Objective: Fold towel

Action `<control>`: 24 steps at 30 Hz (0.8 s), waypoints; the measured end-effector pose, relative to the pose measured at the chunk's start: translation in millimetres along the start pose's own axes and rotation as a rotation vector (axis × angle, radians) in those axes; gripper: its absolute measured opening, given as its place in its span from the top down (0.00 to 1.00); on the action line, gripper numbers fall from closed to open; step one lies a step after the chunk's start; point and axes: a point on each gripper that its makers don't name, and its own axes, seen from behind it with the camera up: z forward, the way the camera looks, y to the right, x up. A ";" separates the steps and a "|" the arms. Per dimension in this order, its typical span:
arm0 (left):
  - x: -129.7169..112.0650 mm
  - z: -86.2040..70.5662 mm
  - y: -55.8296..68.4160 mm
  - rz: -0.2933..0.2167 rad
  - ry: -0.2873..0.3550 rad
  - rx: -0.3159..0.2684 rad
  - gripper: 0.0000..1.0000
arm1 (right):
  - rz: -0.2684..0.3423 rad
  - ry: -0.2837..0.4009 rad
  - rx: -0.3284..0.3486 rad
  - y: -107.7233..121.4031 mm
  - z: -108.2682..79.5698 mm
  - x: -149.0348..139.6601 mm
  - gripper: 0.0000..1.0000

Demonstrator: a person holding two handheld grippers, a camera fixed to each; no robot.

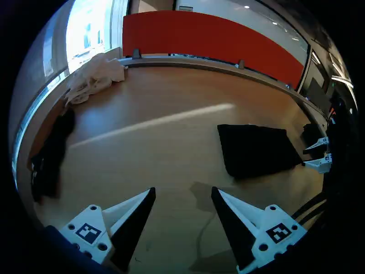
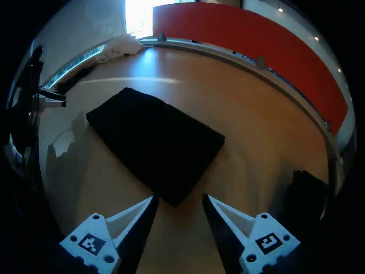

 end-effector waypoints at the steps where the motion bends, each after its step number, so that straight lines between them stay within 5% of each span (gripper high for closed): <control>1: -0.9 -0.4 -0.4 0.000 -0.001 0.001 0.10 | -0.003 -0.008 0.003 -0.1 1.0 -2.2 0.32; 7: -4.2 -1.9 -1.3 -0.004 -0.003 0.004 0.10 | -0.004 -0.039 0.036 -3.7 6.1 -9.8 0.49; 14: -6.7 -1.9 -2.3 -0.009 -0.007 0.007 0.10 | -0.023 -0.047 0.046 -3.8 9.1 -12.4 0.52; 24: -12.1 -1.6 -1.7 -0.012 -0.013 0.010 0.10 | -0.023 -0.049 0.066 -7.0 11.0 -13.8 0.80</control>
